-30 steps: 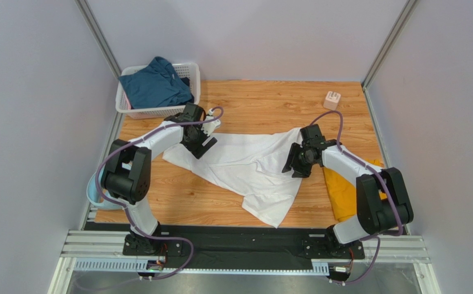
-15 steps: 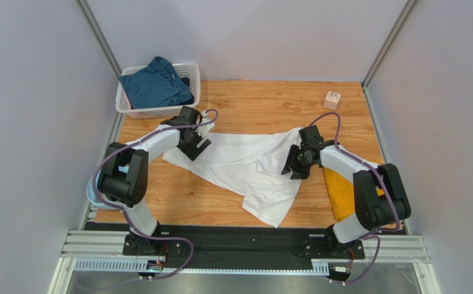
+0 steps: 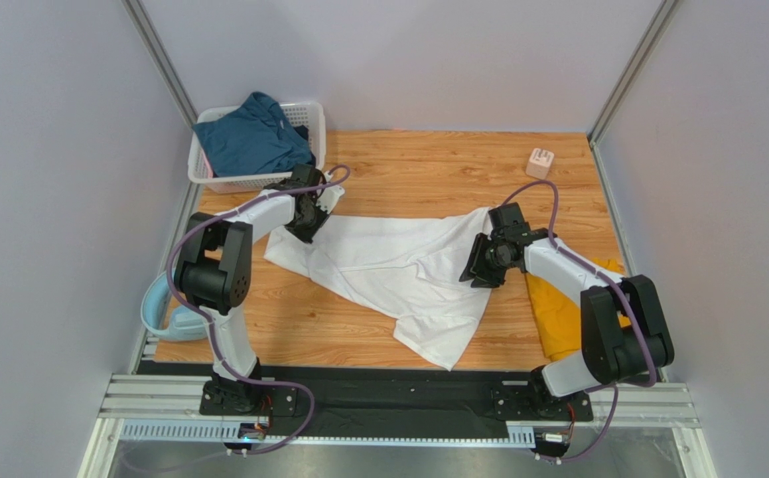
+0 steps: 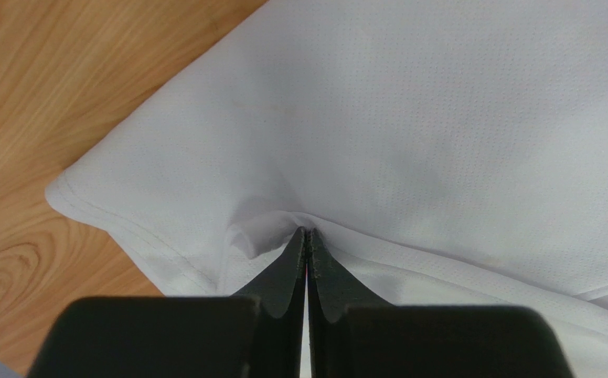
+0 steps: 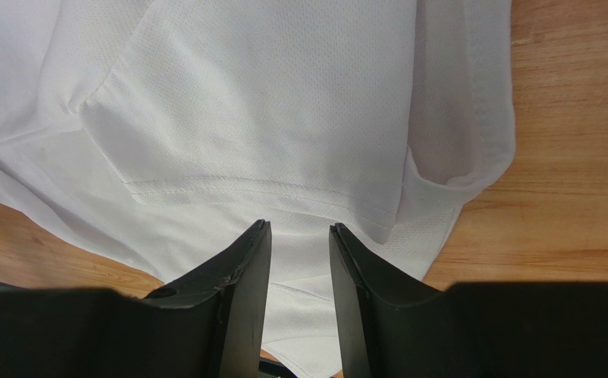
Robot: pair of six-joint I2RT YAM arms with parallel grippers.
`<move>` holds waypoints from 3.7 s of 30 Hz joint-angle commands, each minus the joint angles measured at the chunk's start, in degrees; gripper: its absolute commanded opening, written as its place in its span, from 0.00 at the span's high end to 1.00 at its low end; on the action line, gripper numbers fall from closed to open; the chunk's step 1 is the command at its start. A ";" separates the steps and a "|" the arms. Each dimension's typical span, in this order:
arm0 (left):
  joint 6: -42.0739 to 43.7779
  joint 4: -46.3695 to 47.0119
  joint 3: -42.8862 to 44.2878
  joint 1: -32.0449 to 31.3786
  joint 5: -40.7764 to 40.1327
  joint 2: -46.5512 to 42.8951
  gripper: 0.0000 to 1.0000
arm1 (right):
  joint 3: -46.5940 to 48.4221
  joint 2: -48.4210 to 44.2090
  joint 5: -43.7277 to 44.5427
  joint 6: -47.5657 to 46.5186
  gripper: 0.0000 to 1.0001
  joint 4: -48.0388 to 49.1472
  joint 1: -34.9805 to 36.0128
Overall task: Fold and stack the t-shirts
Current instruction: Flatten out the tshirt
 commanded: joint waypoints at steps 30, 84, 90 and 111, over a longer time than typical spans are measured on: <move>1.85 -10.15 -14.60 2.67 4.38 -29.58 0.76 | 3.08 1.14 0.15 -1.85 0.69 0.83 -0.04; -1.41 -6.46 6.44 5.75 7.01 0.00 1.00 | -0.53 -4.93 -0.38 -2.29 0.72 -0.40 -0.21; 2.27 -12.59 2.32 6.72 9.03 -15.10 1.00 | -0.44 -4.57 0.06 -2.82 0.72 -0.48 -0.21; 17.24 -26.68 -15.04 8.83 8.24 -35.44 0.48 | 0.61 -5.01 0.32 -3.43 0.66 -2.15 -1.62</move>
